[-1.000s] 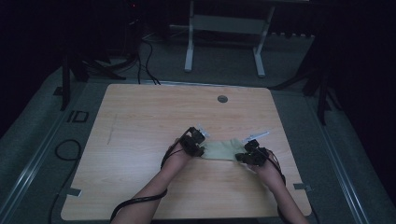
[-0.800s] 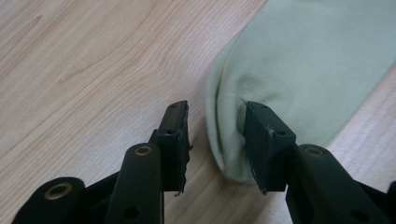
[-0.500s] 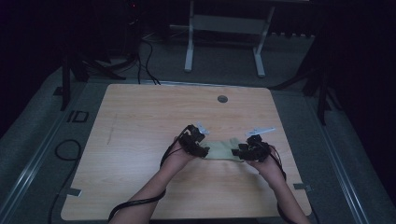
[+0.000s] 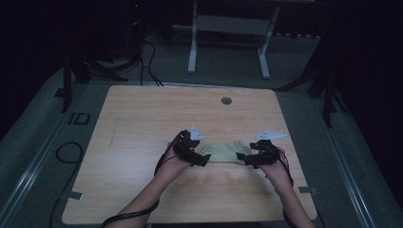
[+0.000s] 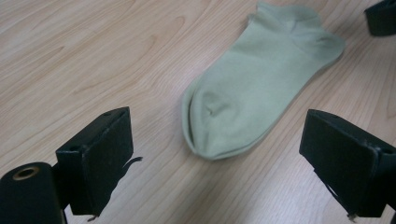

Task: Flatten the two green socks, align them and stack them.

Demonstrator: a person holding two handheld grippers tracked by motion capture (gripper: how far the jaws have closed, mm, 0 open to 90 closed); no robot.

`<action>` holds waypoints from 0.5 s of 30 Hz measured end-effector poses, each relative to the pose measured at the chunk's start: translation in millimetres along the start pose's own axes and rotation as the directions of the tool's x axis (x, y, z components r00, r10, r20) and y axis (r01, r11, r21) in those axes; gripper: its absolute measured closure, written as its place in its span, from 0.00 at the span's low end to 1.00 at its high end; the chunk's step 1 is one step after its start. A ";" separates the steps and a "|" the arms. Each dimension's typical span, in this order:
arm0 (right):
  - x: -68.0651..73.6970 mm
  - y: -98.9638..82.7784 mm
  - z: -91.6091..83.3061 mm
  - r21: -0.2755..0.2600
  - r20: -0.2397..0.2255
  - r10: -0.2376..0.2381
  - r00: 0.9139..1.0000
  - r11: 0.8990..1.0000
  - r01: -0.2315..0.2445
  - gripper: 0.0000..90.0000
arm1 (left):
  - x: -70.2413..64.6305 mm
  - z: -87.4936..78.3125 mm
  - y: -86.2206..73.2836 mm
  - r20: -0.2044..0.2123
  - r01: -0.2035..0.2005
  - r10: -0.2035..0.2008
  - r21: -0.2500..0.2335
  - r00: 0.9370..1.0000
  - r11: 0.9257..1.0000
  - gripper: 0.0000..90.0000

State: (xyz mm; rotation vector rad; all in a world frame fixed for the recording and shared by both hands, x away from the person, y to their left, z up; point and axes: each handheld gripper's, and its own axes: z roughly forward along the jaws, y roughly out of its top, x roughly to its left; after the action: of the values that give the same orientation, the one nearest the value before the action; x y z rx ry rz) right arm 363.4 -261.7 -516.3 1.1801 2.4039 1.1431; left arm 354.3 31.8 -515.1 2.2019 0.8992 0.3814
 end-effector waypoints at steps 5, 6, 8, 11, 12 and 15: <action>-2.1 -5.2 -1.2 0.000 0.011 -0.006 1.000 1.000 0.006 0.20 | 3.3 1.6 -11.1 0.012 0.014 -0.015 0.022 1.000 1.000 0.09; -2.6 -6.8 -1.6 0.000 0.015 -0.010 1.000 1.000 0.010 0.20 | 3.8 1.1 -14.4 0.012 0.016 -0.016 0.016 1.000 1.000 0.09; -3.4 -11.2 -1.9 0.003 0.018 -0.017 1.000 1.000 0.017 0.19 | 4.9 0.4 -22.5 0.001 0.024 -0.024 0.006 1.000 1.000 0.09; -4.2 -16.4 -1.8 0.027 0.018 -0.016 1.000 1.000 0.016 0.21 | 7.4 -0.1 -32.0 -0.020 0.035 -0.035 0.003 0.999 0.999 0.08; -4.2 -16.4 -1.8 0.027 0.018 -0.016 1.000 1.000 0.016 0.21 | 8.4 -1.1 -34.9 -0.027 0.038 -0.038 0.002 0.999 0.999 0.08; -5.2 -22.6 -3.2 0.040 0.022 -0.014 1.000 0.999 0.013 0.21 | 11.2 -5.5 -42.9 -0.031 0.055 -0.055 0.000 0.998 0.998 0.07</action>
State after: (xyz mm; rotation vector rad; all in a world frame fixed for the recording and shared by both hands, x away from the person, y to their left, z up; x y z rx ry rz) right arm 352.3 -275.7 -531.4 1.1798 2.4249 1.0777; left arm 338.5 63.9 -541.8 2.1720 0.9750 0.3903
